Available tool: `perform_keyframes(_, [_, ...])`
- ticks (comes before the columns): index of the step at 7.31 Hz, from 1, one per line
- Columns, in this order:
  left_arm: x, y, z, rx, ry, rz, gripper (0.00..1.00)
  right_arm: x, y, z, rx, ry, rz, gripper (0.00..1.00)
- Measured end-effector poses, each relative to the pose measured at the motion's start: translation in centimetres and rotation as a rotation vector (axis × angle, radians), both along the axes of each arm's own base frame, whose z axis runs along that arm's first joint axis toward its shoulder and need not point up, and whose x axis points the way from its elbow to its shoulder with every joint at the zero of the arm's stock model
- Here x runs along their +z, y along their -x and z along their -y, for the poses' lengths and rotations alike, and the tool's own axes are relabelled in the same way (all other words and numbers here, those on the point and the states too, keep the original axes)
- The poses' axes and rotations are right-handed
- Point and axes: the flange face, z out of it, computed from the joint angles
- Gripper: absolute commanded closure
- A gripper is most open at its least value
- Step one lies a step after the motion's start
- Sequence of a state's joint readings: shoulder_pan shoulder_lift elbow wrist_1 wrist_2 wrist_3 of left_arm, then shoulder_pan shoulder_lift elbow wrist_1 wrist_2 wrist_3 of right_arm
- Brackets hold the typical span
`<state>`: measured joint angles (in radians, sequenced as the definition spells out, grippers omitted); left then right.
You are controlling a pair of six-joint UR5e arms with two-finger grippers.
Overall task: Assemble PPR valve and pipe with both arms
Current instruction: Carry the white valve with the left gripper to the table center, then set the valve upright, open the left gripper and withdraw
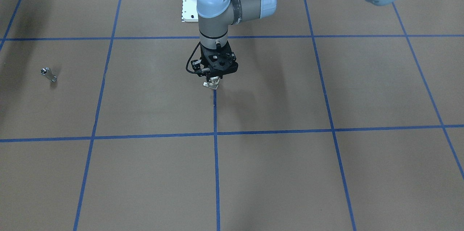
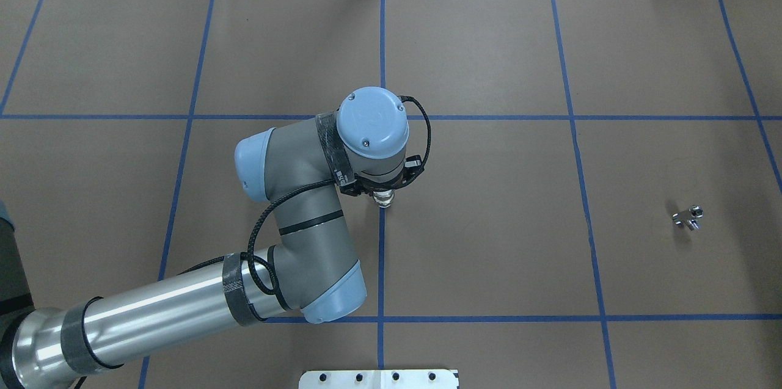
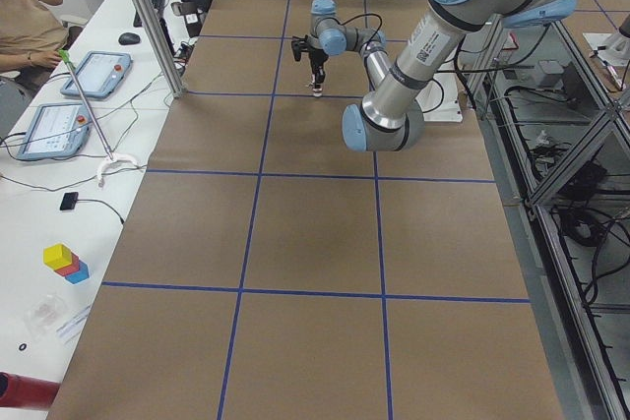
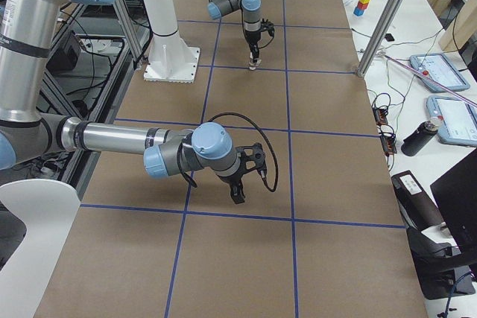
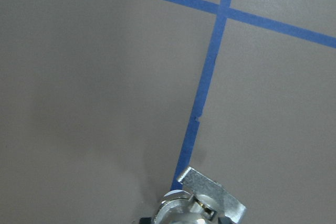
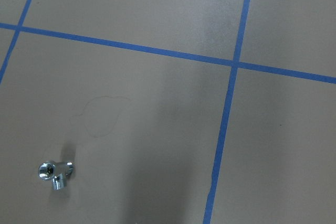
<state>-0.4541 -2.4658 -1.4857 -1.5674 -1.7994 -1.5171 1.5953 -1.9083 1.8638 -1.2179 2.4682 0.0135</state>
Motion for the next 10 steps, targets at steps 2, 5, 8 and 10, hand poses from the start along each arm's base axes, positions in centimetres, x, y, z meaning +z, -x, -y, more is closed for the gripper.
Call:
perform_keyframes(2, [0.2, 0.0, 0.0, 0.006, -0.006, 0.003, 0.41, 0.0, 0.0, 0.0, 0.000, 0.000, 0.000, 0.00])
perform_keyframes(5, [0.2, 0.0, 0.0, 0.010, -0.016, 0.004, 0.01, 0.1, 0.0, 0.0, 0.000, 0.002, 0.000, 0.00])
perform_keyframes(8, [-0.4, 0.6, 0.0, 0.027, -0.045, -0.003, 0.00, 0.0, 0.0, 0.0, 0.000, 0.001, 0.000, 0.00])
perform_keyframes(10, [-1.1, 3.8, -0.1, 0.050, -0.099, -0.020, 0.00, 0.0, 0.0, 0.1, 0.001, 0.002, 0.002, 0.00])
